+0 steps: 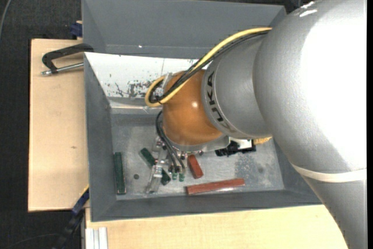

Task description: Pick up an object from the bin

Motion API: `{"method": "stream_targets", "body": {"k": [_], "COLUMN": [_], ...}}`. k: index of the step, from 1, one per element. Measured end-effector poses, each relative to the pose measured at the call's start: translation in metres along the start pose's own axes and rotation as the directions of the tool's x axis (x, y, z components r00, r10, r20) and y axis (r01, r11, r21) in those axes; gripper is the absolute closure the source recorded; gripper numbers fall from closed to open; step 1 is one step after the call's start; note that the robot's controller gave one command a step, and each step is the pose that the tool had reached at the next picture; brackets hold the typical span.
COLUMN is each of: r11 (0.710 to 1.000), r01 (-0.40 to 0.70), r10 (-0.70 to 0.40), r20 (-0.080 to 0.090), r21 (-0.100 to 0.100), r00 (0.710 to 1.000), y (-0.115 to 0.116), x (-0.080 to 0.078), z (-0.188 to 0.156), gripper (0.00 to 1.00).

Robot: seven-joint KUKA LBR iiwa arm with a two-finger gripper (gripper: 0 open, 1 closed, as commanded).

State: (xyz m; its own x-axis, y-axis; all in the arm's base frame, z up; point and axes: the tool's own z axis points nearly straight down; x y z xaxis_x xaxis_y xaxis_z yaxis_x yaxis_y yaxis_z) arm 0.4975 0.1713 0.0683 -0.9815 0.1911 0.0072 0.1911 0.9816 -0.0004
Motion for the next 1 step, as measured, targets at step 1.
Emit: {"method": "stream_targets", "body": {"k": [1], "r11": [0.993], "r01": [-0.118], "r10": [0.118], "r20": [0.011], "r21": [-0.006], "r00": [0.993], "y": [-0.0050], "x": [0.0020], "z": [-0.0333], "gripper": [0.00]}}
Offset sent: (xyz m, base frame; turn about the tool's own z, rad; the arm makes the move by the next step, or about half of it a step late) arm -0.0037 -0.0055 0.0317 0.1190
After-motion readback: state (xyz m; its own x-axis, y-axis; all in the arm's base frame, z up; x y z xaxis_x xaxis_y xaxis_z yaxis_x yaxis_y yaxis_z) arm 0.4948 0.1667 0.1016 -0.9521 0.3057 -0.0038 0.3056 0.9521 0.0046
